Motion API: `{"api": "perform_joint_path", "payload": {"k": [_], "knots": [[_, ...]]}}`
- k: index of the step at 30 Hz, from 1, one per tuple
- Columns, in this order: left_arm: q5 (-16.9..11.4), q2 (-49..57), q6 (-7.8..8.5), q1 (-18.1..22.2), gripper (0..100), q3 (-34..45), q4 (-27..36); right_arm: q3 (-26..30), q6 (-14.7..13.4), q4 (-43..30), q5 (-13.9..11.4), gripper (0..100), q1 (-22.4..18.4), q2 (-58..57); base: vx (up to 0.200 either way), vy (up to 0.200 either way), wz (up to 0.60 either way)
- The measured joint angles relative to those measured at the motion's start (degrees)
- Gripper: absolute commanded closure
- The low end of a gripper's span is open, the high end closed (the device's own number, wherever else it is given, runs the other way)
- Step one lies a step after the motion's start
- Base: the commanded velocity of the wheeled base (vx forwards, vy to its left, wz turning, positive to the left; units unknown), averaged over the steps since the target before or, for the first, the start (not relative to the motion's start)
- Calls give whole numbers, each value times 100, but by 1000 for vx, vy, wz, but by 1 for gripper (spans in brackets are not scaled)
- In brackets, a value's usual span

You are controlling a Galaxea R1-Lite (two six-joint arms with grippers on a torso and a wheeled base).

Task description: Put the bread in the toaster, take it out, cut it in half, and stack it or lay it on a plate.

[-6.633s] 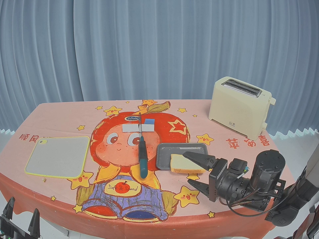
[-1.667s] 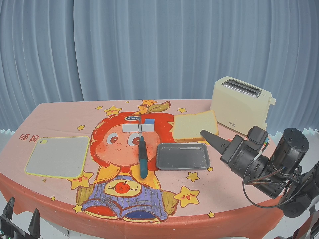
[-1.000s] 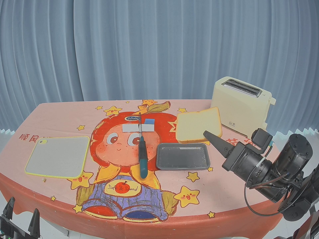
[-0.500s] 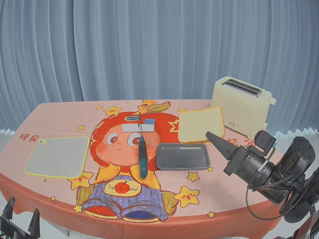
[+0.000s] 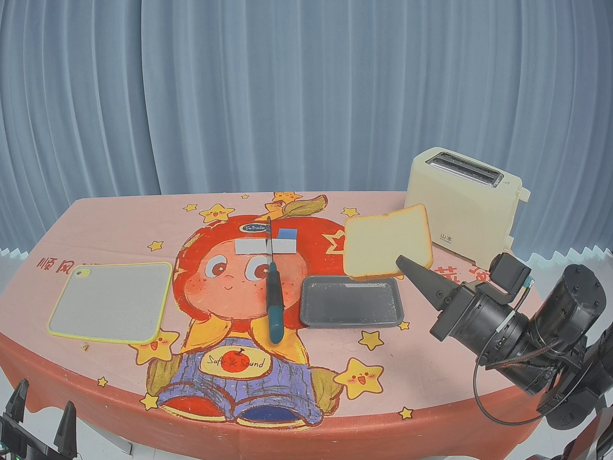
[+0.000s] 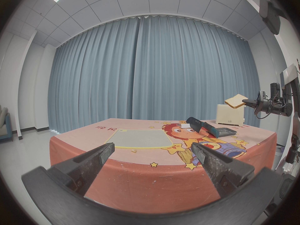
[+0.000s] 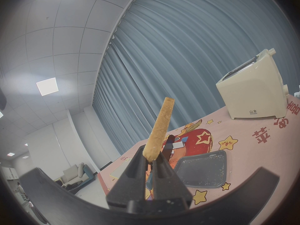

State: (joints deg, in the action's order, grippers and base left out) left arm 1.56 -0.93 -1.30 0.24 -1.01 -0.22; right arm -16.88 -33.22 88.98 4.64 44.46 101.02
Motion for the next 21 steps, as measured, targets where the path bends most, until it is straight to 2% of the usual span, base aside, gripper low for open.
{"api": "perform_joint_path", "payload": {"k": [14,21], "knots": [[-1,0,0,-4,0,0,-2,151,76,0,-5,100,7,-30,0,0,0],[0,0,0,0,0,0,-2,305,552,-2,-98,100,7,-117,0,0,0]]}}
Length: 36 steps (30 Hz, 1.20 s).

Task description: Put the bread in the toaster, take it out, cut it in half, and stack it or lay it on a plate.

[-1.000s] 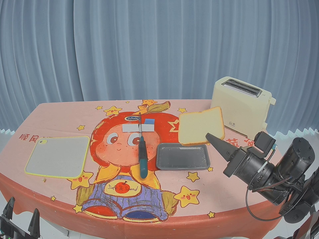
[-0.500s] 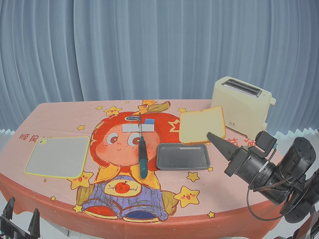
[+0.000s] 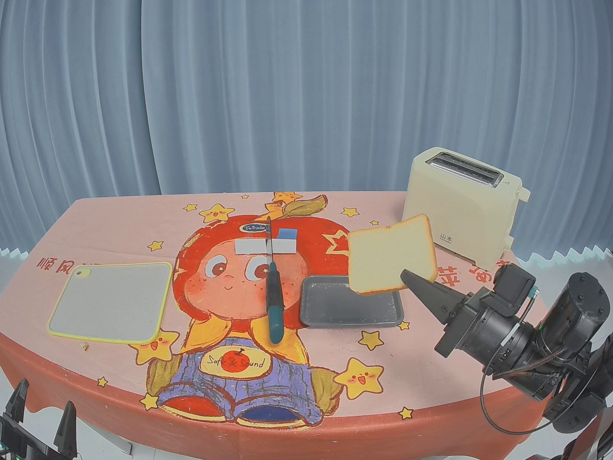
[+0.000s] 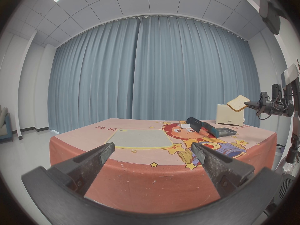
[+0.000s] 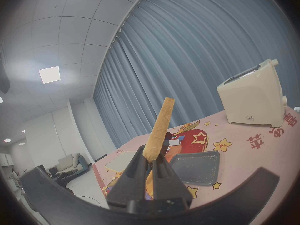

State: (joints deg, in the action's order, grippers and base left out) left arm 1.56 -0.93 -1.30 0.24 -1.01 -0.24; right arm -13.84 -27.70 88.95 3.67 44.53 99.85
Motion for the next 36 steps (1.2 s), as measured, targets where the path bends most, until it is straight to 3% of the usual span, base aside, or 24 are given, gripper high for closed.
{"api": "perform_joint_path", "payload": {"k": [6,22,36], "knots": [[0,0,0,0,0,0,0,-11,165,2,-15,100,-7,-82,0,0,0],[-1,0,0,0,0,0,0,34,1407,2,-67,100,-171,-77,0,0,0],[-1,0,0,0,0,0,0,26,2158,2,-63,100,-184,-46,0,0,0]]}}
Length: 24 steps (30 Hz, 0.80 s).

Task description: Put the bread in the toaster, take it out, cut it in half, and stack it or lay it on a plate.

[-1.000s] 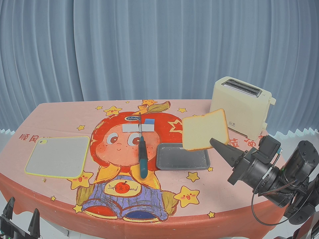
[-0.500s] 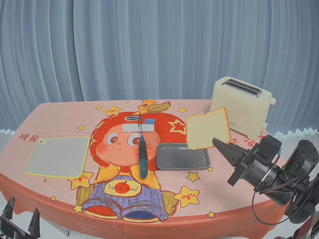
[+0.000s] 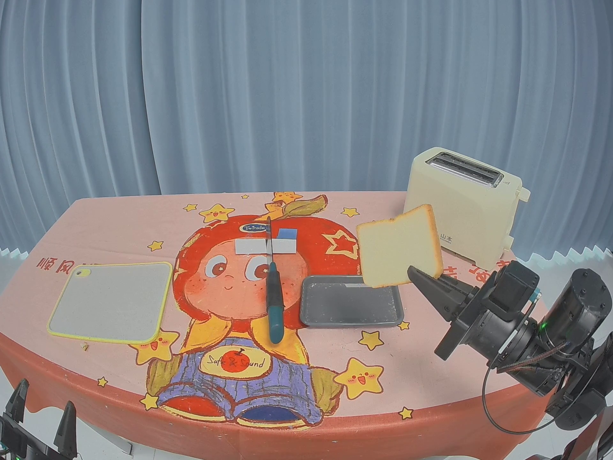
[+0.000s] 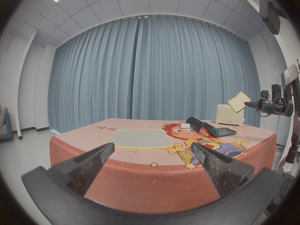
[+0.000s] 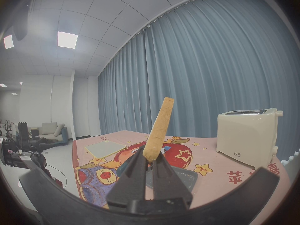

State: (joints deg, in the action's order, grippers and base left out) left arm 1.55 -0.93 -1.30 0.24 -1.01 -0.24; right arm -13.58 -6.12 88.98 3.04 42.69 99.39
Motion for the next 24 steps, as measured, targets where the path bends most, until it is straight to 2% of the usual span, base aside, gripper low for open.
{"api": "perform_joint_path", "payload": {"k": [10,14,24], "knots": [[0,0,0,0,0,0,2,-111,24,0,2,100,-146,-11,0,0,0],[0,0,0,0,0,0,2,-171,65,0,-90,100,-411,-66,0,0,0],[0,0,0,0,0,0,0,-243,271,0,-1093,100,-1436,-204,0,0,0]]}}
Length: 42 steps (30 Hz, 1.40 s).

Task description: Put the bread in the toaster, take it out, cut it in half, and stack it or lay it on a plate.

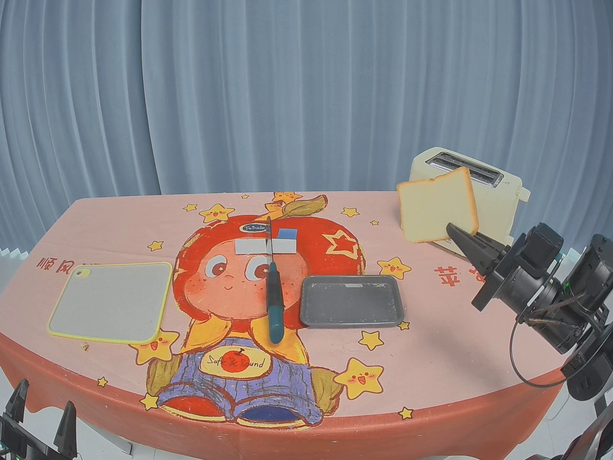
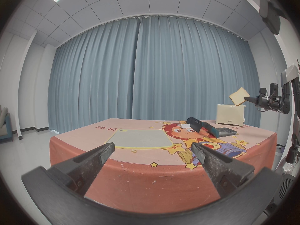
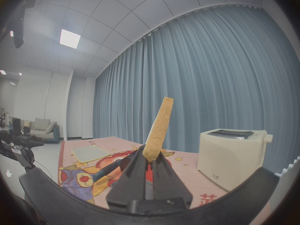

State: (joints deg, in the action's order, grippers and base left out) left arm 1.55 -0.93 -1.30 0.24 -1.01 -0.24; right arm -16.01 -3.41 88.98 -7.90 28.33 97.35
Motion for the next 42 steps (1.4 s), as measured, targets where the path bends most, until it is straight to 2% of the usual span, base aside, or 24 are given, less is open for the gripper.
{"api": "perform_joint_path", "payload": {"k": [4,7,16,25,29,38,42], "knots": [[0,0,0,0,0,0,0,-144,20,-63,-327,100,-402,-50,0,0,0],[1,0,2,0,0,0,0,-229,27,-251,-435,100,-568,-116,0,0,0],[1,0,0,0,0,0,0,-577,38,-1398,-488,100,-852,-494,0,0,0],[1,0,0,0,0,0,0,-855,52,-1506,-510,100,-1053,-711,0,0,0],[1,0,0,0,0,0,0,-1034,52,-1677,-619,100,-1197,-750,0,0,0],[0,0,0,0,0,0,0,-1619,46,-2800,-649,100,-1473,-1018,0,0,0],[0,0,0,0,0,0,0,-1833,51,-2910,-657,100,-1557,-1143,0,0,0]]}}
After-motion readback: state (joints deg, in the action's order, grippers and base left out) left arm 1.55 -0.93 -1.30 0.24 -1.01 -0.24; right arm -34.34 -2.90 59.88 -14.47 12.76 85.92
